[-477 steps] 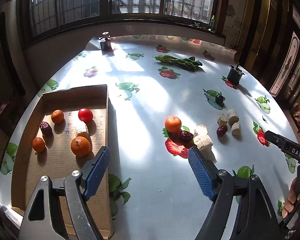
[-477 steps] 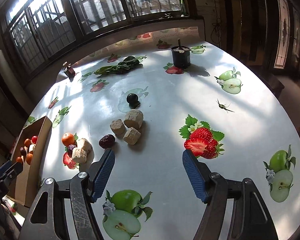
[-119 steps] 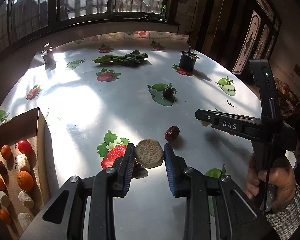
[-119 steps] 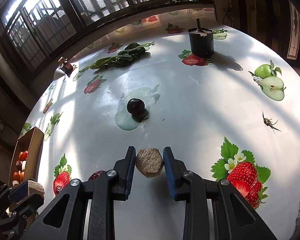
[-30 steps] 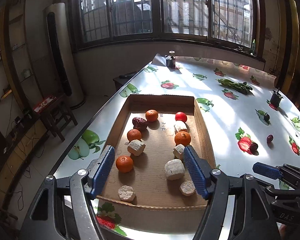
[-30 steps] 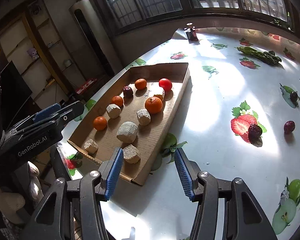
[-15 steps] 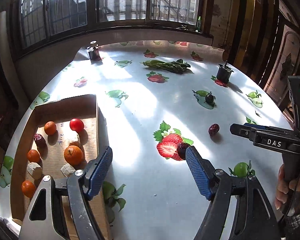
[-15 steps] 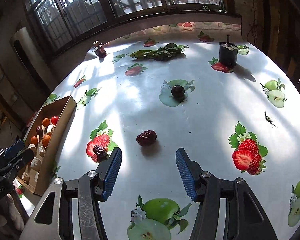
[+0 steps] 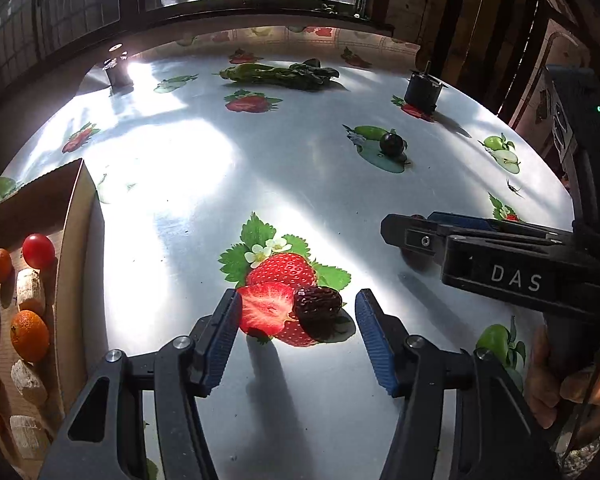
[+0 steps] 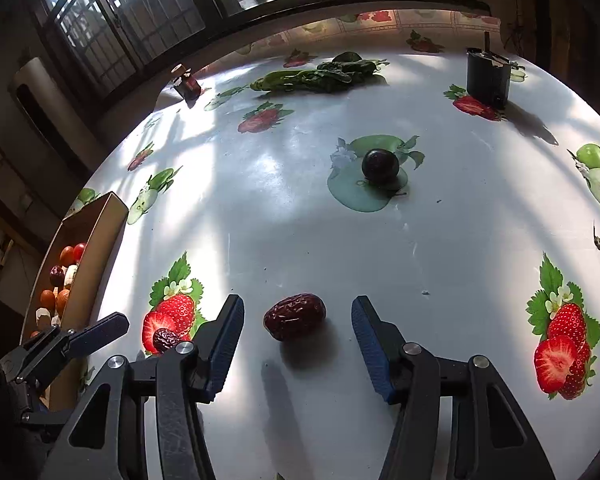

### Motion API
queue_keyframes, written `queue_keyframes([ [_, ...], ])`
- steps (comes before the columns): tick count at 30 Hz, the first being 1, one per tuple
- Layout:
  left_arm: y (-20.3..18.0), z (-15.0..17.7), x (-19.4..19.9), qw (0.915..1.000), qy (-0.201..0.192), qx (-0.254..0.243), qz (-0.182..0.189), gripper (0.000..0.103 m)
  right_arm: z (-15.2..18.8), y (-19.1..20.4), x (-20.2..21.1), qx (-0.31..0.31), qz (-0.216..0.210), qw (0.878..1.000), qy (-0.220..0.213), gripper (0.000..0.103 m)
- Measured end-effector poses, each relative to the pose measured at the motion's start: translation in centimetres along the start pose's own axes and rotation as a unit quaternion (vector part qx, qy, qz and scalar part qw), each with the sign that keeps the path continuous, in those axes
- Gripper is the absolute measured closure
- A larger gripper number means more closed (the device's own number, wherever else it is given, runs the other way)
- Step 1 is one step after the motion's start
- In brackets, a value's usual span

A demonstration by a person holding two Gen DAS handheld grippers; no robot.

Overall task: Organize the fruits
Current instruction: 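Grasp a red date with the left gripper while the right gripper grasps another date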

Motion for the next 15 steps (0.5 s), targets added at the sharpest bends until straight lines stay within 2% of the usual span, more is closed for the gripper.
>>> queue_keyframes([
  [3, -0.6, 0.1, -0.5, 0.9999, 0.005, -0.009, 0.004, 0.048, 0.1, 0.1, 0.0, 0.004, 0.004, 1.000, -0.004, 0.047],
  [5, -0.8, 0.3, -0.9, 0.9998, 0.012, -0.015, 0.003, 0.059, 0.2, 0.3, 0.0, 0.011, 0.011, 1.000, -0.008, 0.051],
  [6, -0.9, 0.3, -0.8, 0.9997, 0.007, -0.021, -0.009, 0.066, 0.3, 0.4, -0.1, 0.014, 0.013, 1.000, -0.009, 0.055],
  [7, -1.0, 0.4, -0.9, 0.9995, 0.008, -0.026, -0.015, 0.076, 0.3, 0.5, -0.1, 0.017, 0.014, 1.000, -0.008, 0.066],
  [8, -1.1, 0.4, -0.9, 0.9995, 0.007, -0.028, -0.016, 0.077, 0.3, 0.7, -0.2, 0.021, 0.016, 1.000, -0.009, 0.068],
  [15, -0.9, 1.0, 0.7, 0.9998, -0.003, -0.014, -0.011, 0.077, 0.5, 0.6, 0.1, 0.017, 0.011, 1.000, -0.014, 0.068],
])
Point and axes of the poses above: each gripper's, at about its wrist camera, not at the fingertips, and x roughly against the way its jaws point, y to its left, z to its underside, the point moved 2 cm from there along -x, roughly the way its jaws point, and after that the axes turned 6 degrees about z, right-handed, at the moved point
